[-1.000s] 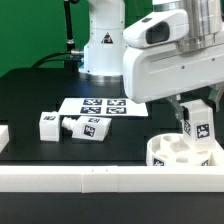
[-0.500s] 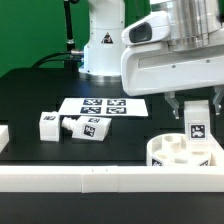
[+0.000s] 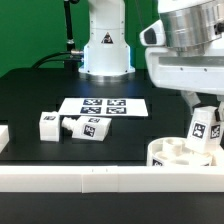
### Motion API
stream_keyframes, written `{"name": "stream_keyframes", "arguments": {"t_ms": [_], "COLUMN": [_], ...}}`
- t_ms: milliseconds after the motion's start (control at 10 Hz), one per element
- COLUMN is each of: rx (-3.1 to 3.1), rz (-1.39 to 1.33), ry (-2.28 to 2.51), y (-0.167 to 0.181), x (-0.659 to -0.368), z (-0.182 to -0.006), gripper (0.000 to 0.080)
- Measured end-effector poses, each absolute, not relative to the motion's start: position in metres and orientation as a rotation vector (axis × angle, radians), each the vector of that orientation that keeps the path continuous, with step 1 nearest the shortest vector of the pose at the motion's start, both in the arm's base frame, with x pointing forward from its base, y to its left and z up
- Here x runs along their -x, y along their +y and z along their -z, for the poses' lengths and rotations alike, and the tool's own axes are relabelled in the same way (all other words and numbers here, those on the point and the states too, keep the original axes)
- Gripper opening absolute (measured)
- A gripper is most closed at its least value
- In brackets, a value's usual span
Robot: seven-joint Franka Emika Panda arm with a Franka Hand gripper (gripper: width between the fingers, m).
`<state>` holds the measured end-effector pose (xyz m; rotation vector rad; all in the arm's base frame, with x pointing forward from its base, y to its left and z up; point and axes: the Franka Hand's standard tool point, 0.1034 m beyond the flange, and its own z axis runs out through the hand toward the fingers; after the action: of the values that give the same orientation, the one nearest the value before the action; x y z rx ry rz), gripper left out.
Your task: Assemble stool
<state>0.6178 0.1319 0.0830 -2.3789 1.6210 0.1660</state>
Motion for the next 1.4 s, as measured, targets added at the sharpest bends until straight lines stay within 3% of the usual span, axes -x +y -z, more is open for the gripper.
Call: {"name": "stream_keyframes", "arguments": {"t_ms": [200,400,500,600,800,1200,1400], "rx": [2.261,2.284,2.356,2.407,2.560,2.730,2.879], "rz": [-0.201,-0.196,-0.172,-0.145,-0.084,-0.013,0.061], "ry": [1.764,1.731,1.621,1.537,1.237,0.783,0.223], "y": [0.133,0.134,0.132,0.133,0.140,0.138,0.133], "x": [-0.618,-0.618,-0.620,-0.623,-0.623,-0.623,-0.625], "z": [-0.082,-0.082,-0.084,-0.090,-0.100,-0.097,-0.099], "gripper": [0.0337,0.0562,0.0562,0.0631,0.0644,0.0649,0.0649]}}
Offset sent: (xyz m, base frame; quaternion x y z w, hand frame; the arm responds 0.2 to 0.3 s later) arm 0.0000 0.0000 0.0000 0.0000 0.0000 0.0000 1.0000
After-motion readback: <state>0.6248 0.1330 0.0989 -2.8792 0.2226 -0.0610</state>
